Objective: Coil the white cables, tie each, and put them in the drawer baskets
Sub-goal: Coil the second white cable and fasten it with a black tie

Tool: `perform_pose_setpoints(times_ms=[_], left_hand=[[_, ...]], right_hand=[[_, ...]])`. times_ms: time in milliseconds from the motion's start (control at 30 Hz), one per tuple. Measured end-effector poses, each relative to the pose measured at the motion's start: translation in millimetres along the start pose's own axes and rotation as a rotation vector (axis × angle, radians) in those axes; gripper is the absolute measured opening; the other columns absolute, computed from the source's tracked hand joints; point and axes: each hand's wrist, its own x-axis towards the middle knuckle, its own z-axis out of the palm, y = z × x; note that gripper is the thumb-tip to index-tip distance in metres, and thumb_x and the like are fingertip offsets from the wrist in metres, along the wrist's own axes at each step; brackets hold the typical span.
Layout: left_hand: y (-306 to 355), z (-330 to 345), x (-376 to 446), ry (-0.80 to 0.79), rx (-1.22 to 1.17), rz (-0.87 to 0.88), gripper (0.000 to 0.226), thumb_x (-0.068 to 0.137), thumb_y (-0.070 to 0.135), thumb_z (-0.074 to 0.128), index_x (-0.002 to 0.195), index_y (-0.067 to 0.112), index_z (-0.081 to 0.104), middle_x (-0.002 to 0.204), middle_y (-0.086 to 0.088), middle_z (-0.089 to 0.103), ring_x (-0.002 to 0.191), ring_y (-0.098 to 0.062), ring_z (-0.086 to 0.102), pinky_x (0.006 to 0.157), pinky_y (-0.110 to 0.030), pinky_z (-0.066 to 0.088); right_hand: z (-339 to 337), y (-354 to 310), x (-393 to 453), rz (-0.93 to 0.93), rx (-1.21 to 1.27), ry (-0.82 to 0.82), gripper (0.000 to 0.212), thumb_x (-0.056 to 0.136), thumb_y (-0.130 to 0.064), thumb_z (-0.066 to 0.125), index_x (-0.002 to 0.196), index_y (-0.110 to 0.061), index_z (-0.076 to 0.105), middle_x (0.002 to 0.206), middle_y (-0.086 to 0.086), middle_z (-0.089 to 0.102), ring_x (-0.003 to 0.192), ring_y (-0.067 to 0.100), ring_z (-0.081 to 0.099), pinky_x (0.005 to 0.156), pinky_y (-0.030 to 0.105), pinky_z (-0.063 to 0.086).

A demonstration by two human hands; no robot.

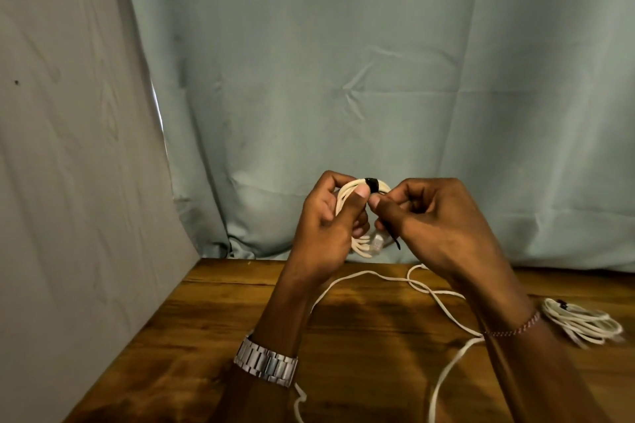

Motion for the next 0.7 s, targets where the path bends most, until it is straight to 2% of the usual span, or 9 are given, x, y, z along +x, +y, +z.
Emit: perform_pose_setpoints(times_ms=[133,267,367,467,533,600,700], left_hand=[[-3,-1,1,0.017,0.01,-0.019,0.016,0.098,0.02,0.062,0.108,0.008,0.061,0.081,-0.003,0.066,0.066,-0.01,0.056,0.061,-0.027,0.049],[-4,-3,2,0.043,0.006,-0.007,0.009,0.096,0.018,0.064,0.101,0.01,0.064,0.081,-0.007,0.067,0.065,-0.01,0.056,0.057,-0.024,0.047],[1,-4,0,0.038,0.017,0.017,0.011,0.097,0.017,0.063,0.102,0.008,0.064,0.081,-0.005,0.067,0.064,-0.008,0.056,0.057,-0.022,0.046],[5,-6,-1,0.039,0.038,0.047,0.014,0.097,0.016,0.062,0.104,0.005,0.063,0.082,-0.002,0.068,0.064,-0.005,0.058,0.059,-0.022,0.047],[5,-6,-1,0.033,0.078,0.06,0.013,0.097,0.017,0.062,0.105,0.006,0.063,0.085,-0.001,0.068,0.067,-0.004,0.059,0.062,-0.023,0.049],[4,-5,-3,0.01,0.107,0.06,0.012,0.098,0.017,0.063,0.105,0.008,0.062,0.085,0.0,0.067,0.069,-0.004,0.059,0.064,-0.024,0.049],[4,-6,-3,-0.028,0.115,0.045,0.011,0.099,0.017,0.06,0.107,0.009,0.059,0.076,0.003,0.062,0.064,-0.005,0.056,0.059,-0.021,0.047]], right_hand=[[-2,2,0,-0.001,-0.139,0.043,0.027,0.085,-0.054,0.07,0.071,-0.033,0.077,0.063,-0.02,0.07,0.066,0.001,0.067,0.072,0.037,0.06],[5,4,-3,-0.065,-0.233,0.122,0.024,0.084,-0.055,0.072,0.077,-0.034,0.08,0.062,-0.018,0.069,0.062,0.005,0.063,0.061,0.034,0.058],[11,1,-8,-0.156,-0.35,0.29,0.033,0.081,-0.06,0.073,0.072,-0.029,0.077,0.058,-0.013,0.065,0.056,0.009,0.06,0.053,0.031,0.053],[8,-1,-6,-0.206,-0.4,0.477,0.047,0.068,-0.071,0.073,0.069,-0.026,0.06,0.062,-0.008,0.06,0.061,0.015,0.057,0.054,0.031,0.05],[9,-1,-5,-0.266,-0.397,0.477,0.048,0.069,-0.067,0.075,0.084,-0.026,0.056,0.07,-0.008,0.058,0.067,0.016,0.057,0.056,0.032,0.05],[13,1,-5,-0.306,-0.415,0.449,0.044,0.074,-0.053,0.083,0.097,-0.025,0.057,0.082,-0.008,0.063,0.073,0.015,0.06,0.058,0.033,0.053],[16,3,-6,-0.321,-0.447,0.456,0.04,0.076,-0.046,0.084,0.1,-0.026,0.06,0.087,-0.008,0.068,0.073,0.014,0.064,0.06,0.033,0.056]])
